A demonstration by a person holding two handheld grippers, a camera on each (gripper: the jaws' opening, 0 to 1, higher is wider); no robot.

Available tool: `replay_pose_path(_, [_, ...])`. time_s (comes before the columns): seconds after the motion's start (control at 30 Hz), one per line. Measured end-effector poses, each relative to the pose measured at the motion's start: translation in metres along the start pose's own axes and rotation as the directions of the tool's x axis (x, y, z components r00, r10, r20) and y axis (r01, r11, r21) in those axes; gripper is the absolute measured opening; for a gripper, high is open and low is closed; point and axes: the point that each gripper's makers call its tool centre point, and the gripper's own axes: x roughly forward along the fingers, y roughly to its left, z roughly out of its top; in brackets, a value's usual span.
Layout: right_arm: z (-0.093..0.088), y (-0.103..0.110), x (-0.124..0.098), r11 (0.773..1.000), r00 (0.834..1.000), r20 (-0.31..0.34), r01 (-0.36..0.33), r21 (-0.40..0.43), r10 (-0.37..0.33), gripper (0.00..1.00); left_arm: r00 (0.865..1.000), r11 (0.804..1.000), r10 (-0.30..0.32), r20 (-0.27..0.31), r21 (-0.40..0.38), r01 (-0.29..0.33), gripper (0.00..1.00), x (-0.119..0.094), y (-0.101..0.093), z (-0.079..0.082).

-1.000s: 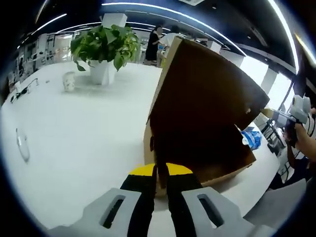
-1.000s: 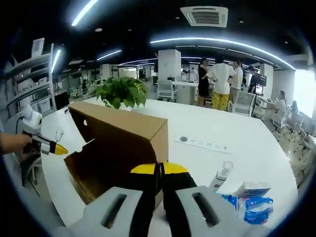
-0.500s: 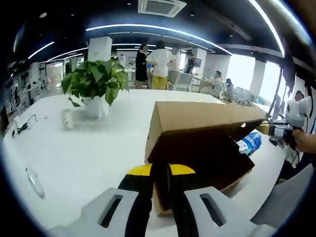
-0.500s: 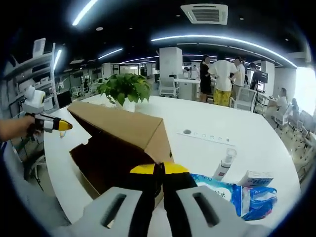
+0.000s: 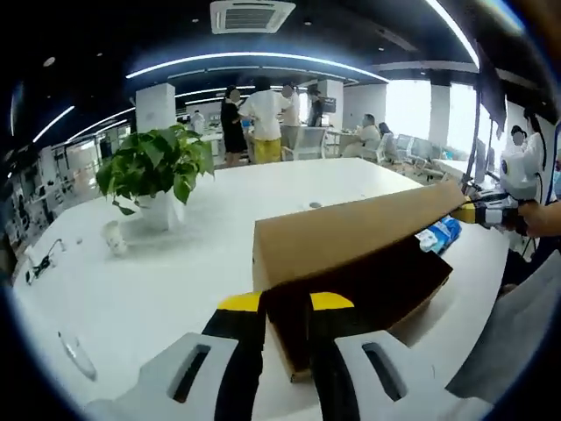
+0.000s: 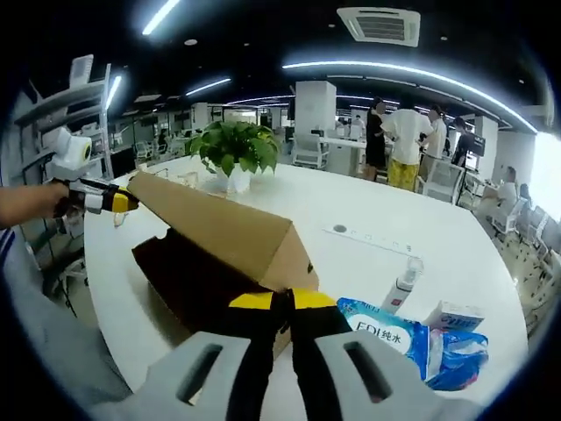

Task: Operate the shoe box by opening the lid, removing the specified soft item, and placing it in the target area until the item is outside and the box remains undamaged.

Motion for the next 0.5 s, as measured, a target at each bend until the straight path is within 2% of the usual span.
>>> replay_pose_path(0.2, [-0.009, 0.006, -0.005, 1.000, 1.000, -0.008, -0.026, -0.003, 0.026, 0.06, 1.000, 1.000, -0.021, -0.006, -0.016, 0.021, 0.18, -0.004, -0.003, -0.008])
replay_pose_path(0.5, [-0.023, 0.018, -0.009, 0.994, 0.995, -0.025, -0.096, -0.051, 0.095, 0.11, 0.998, 0.998, -0.048, -0.037, 0.028, 0.049, 0.24, -0.007, -0.012, -0.024])
